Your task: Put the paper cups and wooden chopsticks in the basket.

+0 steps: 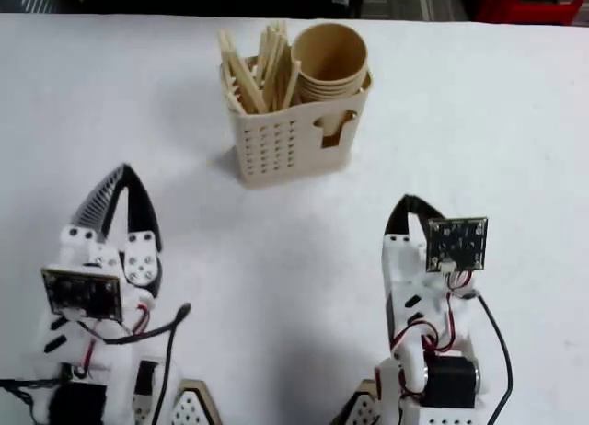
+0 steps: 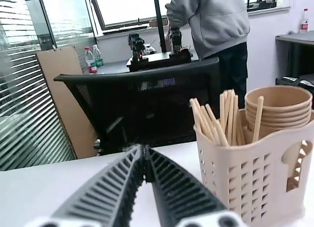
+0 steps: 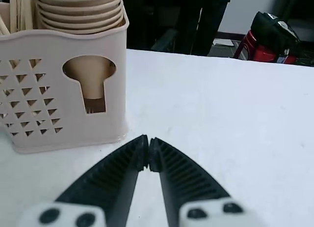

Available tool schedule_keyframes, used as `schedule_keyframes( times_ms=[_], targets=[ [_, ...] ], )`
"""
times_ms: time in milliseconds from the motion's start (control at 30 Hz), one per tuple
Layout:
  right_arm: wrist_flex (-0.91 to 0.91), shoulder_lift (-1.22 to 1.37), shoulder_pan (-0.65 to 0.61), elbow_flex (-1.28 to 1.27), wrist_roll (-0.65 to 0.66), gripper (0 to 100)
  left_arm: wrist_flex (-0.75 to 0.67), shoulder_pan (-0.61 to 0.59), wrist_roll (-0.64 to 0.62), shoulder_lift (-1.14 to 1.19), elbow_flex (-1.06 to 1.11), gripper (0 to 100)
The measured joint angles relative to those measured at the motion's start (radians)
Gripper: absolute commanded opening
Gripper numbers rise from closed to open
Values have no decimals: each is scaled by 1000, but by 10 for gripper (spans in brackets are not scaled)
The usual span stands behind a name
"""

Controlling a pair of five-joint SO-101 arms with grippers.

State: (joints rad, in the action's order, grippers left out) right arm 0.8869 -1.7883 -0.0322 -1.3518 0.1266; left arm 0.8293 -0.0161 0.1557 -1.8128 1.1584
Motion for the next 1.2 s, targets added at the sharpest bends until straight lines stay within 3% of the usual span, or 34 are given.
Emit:
schedule_keyframes(
  times_ms=[533, 767, 1200],
  targets=[
    [6, -2, -9, -310, 0, 19, 21, -35, 0, 5, 404, 28],
    [40, 0, -9, -330, 0, 19, 21, -35, 0, 5, 539, 25],
    [351, 0, -9, -330, 0, 19, 270, -35, 0, 5, 539, 25]
  ],
)
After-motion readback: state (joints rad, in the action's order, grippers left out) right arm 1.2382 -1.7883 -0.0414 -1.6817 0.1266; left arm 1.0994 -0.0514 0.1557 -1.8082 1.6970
